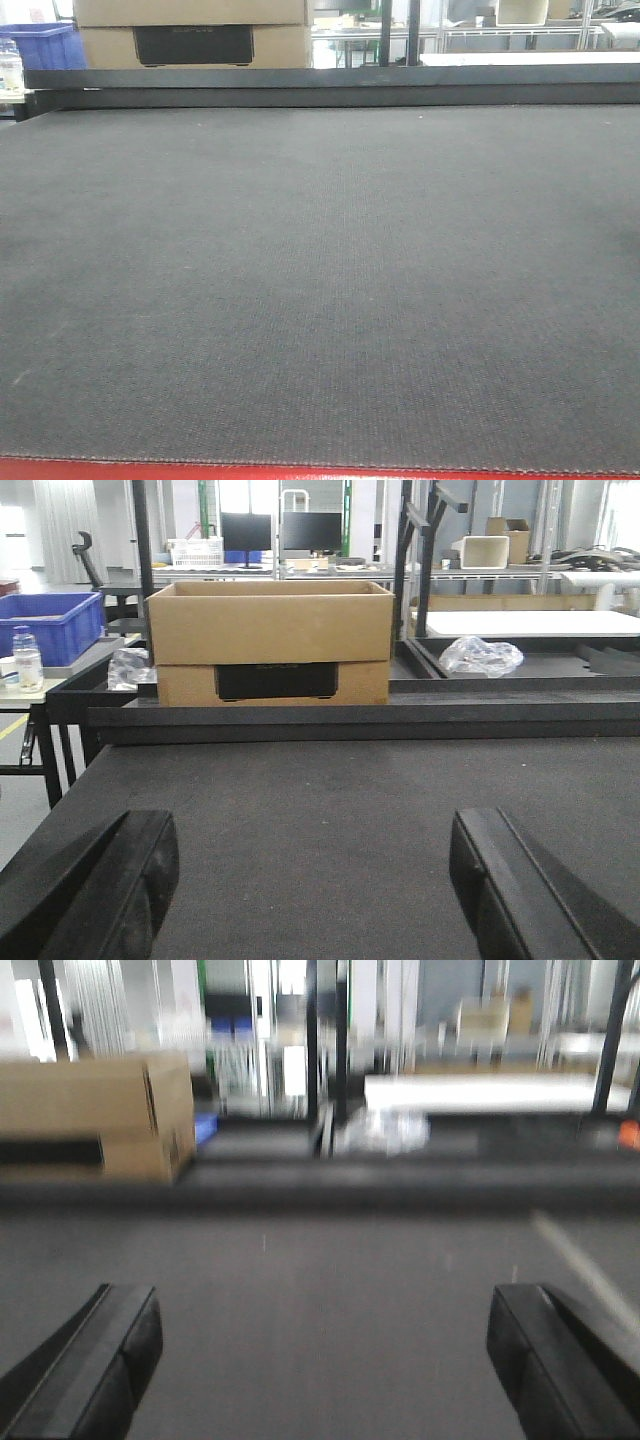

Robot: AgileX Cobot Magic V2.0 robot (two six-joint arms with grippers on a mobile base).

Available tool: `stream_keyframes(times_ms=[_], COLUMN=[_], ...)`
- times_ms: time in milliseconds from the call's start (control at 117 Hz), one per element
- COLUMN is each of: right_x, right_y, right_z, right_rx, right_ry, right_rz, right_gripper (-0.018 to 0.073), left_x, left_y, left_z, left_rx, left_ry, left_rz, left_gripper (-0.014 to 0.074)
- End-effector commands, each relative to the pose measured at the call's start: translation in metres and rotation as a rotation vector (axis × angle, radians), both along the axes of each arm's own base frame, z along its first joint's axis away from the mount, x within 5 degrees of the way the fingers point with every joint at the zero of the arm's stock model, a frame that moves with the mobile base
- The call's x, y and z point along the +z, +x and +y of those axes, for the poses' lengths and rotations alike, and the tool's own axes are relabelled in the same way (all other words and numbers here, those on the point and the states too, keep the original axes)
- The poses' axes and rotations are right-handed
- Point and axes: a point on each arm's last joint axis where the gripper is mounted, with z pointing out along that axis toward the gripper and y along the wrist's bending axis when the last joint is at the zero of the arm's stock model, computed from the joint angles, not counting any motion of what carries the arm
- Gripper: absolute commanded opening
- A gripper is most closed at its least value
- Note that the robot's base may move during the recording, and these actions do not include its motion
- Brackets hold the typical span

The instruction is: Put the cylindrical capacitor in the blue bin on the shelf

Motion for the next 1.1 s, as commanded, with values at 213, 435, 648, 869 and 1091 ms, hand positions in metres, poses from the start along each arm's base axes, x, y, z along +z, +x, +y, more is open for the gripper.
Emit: stream_keyframes(times_ms=[213, 435, 648, 869, 1091], right_x=[-0.084, -0.144, -0.179, -0.212, -0.236], right_y=[0.048, 0.049, 0.074, 0.102, 0.135], right_z=[-0.005, -0.014, -0.019, -0.024, -0.027], right_rx=[-0.056, -0.154, -0.203, -0.253, -0.277], right_ry=[-0.012, -0.047, -0.091, -0.139, -0.146], right_rz=[0.167, 0.087, 0.088, 0.053, 0.085], right_gripper=[0.0569, 0.0569, 0.0569, 0.0569, 0.0569], left_x=[0.004, 0.004, 0.003, 0.003, 0.002], left_y=[-0.002, -0.002, -0.001, -0.001, -0.001], left_z=[-0.001, -0.001, -0.001, -0.001, -0.001], left_rx=[-0.011, -0.011, -0.010, -0.010, -0.009], left_ry=[-0.005, -0.004, -0.003, -0.003, 0.000], left_rz=[-0.024, -0.020, -0.014, -0.014, 0.002], left_gripper=[0.0466, 0.0466, 0.0466, 0.0466, 0.0466])
